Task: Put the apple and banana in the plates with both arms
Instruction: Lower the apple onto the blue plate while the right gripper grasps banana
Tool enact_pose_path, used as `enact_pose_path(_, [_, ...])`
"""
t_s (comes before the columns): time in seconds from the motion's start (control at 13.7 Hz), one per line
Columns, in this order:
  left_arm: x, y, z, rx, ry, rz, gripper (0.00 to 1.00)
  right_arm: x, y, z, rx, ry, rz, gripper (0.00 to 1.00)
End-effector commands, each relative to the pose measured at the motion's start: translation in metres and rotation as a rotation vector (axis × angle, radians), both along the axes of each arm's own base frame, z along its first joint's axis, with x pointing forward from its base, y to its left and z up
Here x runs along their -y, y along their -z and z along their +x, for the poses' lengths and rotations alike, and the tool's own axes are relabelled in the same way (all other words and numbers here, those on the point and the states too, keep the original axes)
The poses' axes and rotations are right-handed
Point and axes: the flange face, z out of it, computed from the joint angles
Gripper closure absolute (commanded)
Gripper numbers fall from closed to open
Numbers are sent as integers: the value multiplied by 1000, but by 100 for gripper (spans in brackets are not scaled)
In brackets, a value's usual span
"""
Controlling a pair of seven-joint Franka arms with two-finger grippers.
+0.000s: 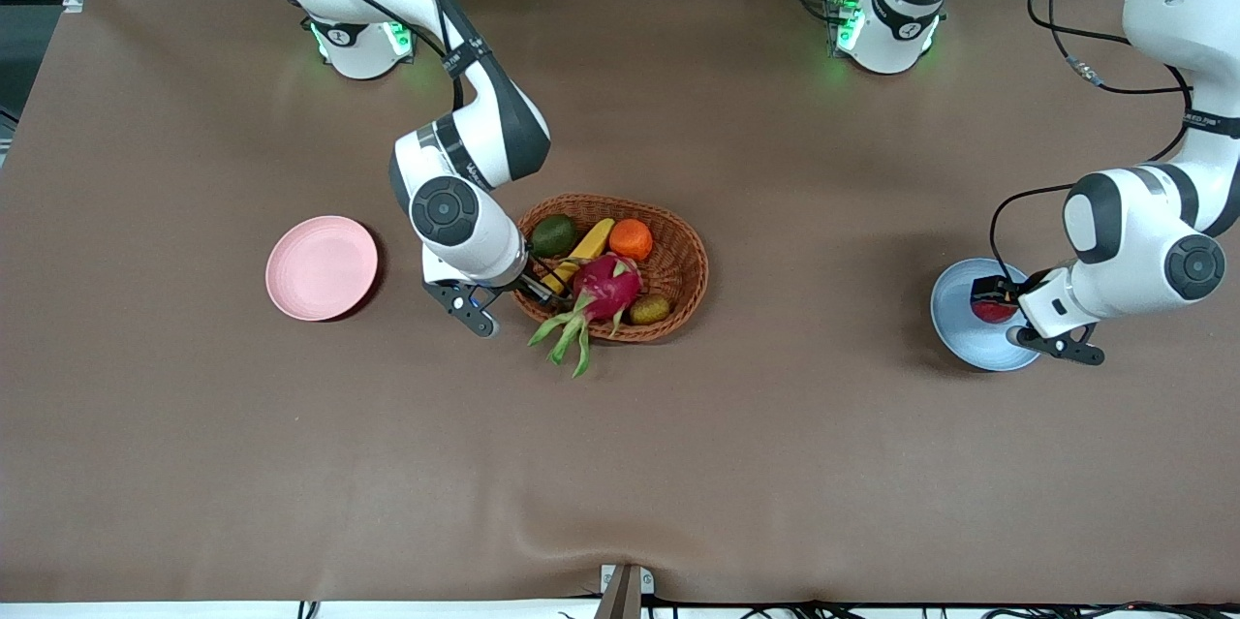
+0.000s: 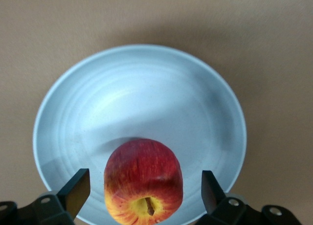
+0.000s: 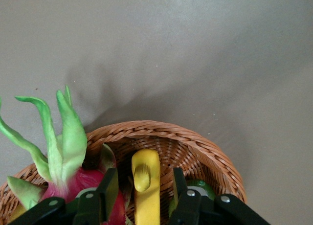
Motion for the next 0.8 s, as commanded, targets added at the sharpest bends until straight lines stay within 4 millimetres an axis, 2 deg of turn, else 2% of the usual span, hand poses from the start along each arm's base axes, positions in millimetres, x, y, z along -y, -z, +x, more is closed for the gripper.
enact_pose_path(0.0, [8,-41,20,-33,-16,3,0,-5,5,3,-4,23,9,50])
enact_pose_path(0.07, [18,-54,27,-40,-16,1,0,-5,7,3,-5,24,7,51])
enact_pose_path(0.29, [23,-80,38,-23,-15,1,0,-5,18,4,-11,27,3,55])
enact_pose_path(0.58, [43,-100,41,-17,-45,-4,0,-11,25,2,-3,19,4,60])
enact_pose_path(0.66, [49,-109,41,-17,-54,-1,0,-11,26,2,-4,19,3,69])
enact_pose_path(0.73, [56,-117,41,-19,-49,-3,0,-13,26,0,-5,16,2,74])
